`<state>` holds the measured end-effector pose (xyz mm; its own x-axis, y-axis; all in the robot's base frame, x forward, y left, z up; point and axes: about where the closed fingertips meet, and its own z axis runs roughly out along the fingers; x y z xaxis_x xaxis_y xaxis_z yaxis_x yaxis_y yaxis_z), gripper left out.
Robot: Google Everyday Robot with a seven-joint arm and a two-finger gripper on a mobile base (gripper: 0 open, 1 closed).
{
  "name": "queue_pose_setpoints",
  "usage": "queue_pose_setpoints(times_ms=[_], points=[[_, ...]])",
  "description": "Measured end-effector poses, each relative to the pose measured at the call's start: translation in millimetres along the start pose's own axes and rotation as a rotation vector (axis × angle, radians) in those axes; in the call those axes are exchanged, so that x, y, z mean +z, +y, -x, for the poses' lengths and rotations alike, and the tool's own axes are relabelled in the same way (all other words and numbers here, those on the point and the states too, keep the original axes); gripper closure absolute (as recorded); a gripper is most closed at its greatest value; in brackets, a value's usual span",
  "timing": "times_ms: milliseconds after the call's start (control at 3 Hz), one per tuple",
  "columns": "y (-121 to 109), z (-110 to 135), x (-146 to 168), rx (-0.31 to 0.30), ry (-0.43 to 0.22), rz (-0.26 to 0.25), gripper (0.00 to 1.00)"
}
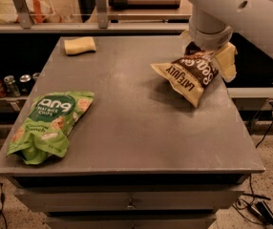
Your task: Move brown chip bag near green rice chip bag
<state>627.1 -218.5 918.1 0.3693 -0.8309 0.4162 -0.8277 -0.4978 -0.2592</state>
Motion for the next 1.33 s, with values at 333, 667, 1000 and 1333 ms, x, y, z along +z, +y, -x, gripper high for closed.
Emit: queue_pose_setpoints(times_ms=[333, 667, 1000, 1333], points=[[-2, 2, 25, -0.01, -0.011, 0.043, 0.0], [-2, -2, 40, -0.002, -0.021, 0.067, 0.17], [-3, -9, 43, 0.014, -0.023, 0.07, 0.4], [-4, -16, 37, 0.025, -0.021, 0.063, 0.62]])
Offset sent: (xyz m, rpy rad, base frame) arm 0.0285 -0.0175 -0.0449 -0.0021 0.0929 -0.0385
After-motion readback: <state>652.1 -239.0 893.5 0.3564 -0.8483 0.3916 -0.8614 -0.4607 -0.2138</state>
